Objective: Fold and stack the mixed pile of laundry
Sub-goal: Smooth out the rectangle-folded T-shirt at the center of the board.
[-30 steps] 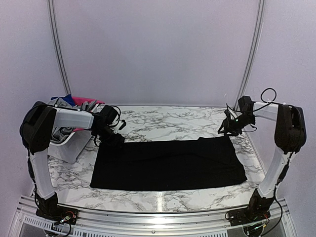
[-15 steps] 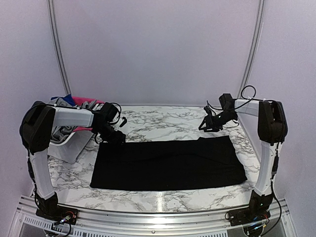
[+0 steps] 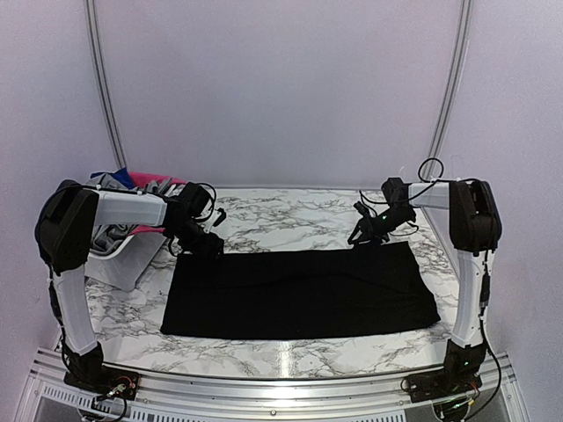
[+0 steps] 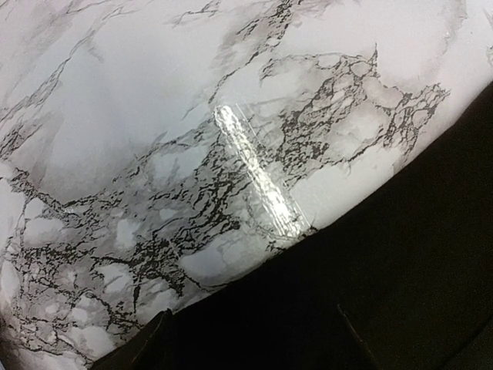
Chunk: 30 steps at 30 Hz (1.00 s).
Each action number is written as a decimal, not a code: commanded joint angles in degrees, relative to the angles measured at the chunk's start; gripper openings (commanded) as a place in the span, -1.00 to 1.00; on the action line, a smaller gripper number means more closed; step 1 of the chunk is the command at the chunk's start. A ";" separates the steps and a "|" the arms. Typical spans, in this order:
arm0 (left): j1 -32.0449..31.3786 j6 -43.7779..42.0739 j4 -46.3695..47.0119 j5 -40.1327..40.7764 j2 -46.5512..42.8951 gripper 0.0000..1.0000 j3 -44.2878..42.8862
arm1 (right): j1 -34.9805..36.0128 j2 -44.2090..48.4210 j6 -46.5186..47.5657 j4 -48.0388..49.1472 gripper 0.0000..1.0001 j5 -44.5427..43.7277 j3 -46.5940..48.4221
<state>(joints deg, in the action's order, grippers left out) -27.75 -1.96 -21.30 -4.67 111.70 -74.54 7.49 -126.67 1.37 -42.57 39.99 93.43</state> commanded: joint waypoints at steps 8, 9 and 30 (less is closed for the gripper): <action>0.15 -0.82 -1.52 -0.44 -0.21 0.43 -1.59 | 0.62 2.48 0.60 -1.55 -0.99 2.84 1.50; 0.15 -0.85 -1.47 -0.37 -0.26 0.43 -1.55 | 0.59 2.70 0.57 -1.82 -1.00 2.82 1.53; 0.08 -1.24 0.20 1.28 -9.06 0.98 2.24 | 6.99 23.85 -5.87 3.88 -1.00 1.86 -22.91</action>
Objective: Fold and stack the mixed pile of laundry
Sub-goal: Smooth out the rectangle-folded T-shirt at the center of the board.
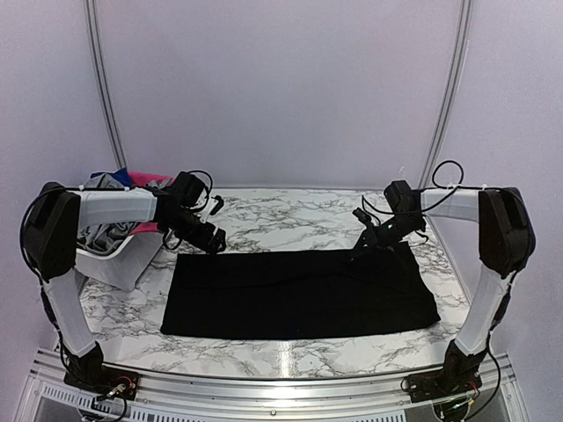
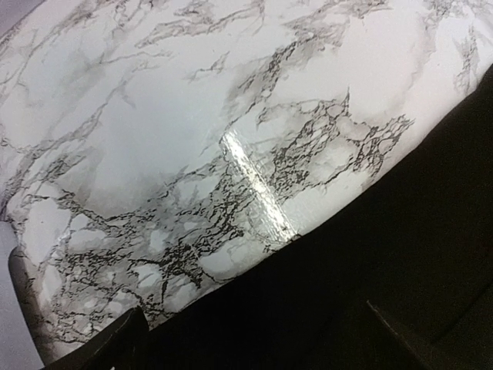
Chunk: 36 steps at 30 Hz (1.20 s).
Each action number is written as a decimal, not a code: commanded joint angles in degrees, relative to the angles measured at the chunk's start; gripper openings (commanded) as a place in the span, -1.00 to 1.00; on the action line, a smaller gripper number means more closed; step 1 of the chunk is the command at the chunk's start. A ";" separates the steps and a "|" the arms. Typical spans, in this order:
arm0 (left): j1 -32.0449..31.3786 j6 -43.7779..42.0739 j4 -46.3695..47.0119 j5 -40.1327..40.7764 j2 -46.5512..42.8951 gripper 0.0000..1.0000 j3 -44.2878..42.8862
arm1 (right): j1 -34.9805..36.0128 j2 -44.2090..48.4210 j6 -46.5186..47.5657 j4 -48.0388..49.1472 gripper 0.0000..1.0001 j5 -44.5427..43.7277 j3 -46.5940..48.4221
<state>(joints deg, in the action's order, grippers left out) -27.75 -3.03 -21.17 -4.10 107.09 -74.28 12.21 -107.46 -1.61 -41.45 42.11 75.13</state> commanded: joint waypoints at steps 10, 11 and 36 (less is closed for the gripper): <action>-0.11 0.60 1.54 0.56 -10.43 0.98 8.40 | 10.46 16.41 -10.99 8.35 -1.00 -0.39 -17.59; -0.11 0.72 1.69 0.58 -10.89 0.98 9.05 | 11.41 17.20 -11.54 8.46 -1.00 -0.52 -18.46; -0.55 0.21 2.45 1.37 -12.88 0.98 10.37 | 6.05 12.14 -9.49 -0.78 -0.10 -16.83 -6.08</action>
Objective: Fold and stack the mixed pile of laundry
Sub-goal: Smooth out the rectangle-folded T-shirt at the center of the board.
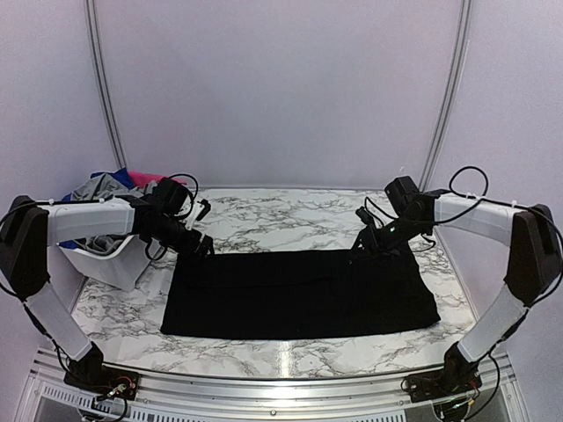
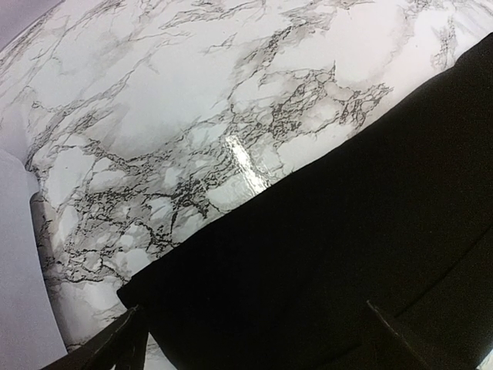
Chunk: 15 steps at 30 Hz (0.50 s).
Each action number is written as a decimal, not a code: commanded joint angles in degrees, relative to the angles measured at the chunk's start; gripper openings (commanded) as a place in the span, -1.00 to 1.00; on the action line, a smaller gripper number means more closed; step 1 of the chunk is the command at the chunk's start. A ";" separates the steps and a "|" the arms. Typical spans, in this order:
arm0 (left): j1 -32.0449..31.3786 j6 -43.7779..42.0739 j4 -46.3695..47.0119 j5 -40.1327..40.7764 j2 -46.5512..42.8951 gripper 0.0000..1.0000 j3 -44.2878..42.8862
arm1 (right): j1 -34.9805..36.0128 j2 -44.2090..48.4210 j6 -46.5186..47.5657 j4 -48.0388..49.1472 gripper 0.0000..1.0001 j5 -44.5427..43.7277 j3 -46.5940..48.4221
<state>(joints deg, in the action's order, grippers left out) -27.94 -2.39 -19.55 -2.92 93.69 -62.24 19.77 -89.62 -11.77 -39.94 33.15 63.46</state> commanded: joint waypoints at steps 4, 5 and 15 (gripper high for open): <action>-0.44 -0.41 0.83 0.28 1.40 0.98 -2.31 | -1.84 -10.01 1.31 -6.10 -0.17 -13.00 8.39; -0.44 -0.46 0.79 0.35 1.51 0.98 -2.36 | -1.84 -10.07 1.23 -6.57 -0.17 -13.63 7.79; -0.45 -0.78 1.34 0.80 2.72 0.98 -1.89 | -1.88 -1.56 -1.89 -8.68 -0.44 -13.02 -7.82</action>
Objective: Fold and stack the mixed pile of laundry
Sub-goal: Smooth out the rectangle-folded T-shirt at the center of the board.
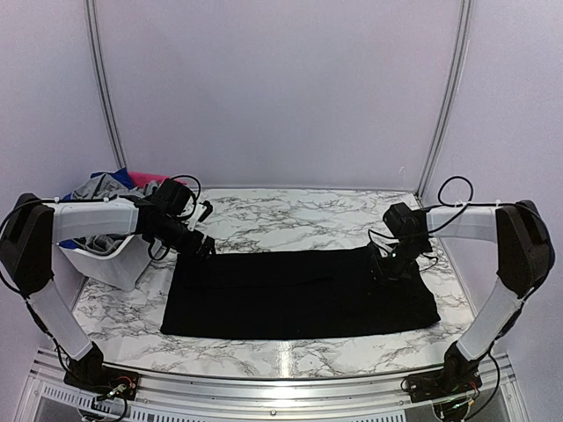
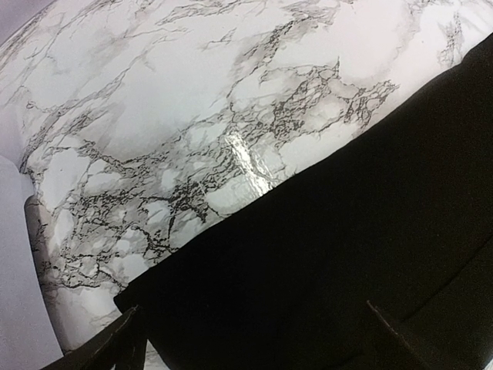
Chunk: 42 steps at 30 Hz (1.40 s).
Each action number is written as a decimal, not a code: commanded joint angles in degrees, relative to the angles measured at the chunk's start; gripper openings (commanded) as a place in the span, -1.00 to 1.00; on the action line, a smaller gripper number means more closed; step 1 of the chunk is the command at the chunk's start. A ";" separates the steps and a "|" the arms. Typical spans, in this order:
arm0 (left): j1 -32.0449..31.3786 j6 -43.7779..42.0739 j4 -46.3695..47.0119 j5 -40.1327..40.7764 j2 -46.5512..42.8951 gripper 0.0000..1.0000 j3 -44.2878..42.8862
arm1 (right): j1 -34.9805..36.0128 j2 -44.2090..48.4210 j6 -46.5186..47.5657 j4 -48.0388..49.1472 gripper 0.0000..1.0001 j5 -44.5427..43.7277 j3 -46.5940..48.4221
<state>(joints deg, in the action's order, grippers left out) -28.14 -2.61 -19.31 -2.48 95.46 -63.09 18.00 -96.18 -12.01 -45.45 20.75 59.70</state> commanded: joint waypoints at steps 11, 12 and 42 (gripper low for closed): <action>-0.25 -0.90 1.69 1.03 -1.32 0.98 1.28 | -0.37 19.30 -6.74 -9.34 -0.33 -0.14 -10.21; -0.25 -0.90 1.80 1.22 -1.69 0.98 1.54 | -0.53 20.15 -7.04 -9.68 -0.28 -0.20 -9.97; -1.57 2.08 4.19 2.22 -5.81 0.98 5.65 | -4.68 13.58 -9.94 -1.96 -0.17 -9.58 -12.18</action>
<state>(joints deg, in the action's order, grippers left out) -29.65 -0.67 -15.88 -1.28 91.24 -58.08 13.96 -86.17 -20.36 -43.42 15.94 46.87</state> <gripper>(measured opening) 0.989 0.411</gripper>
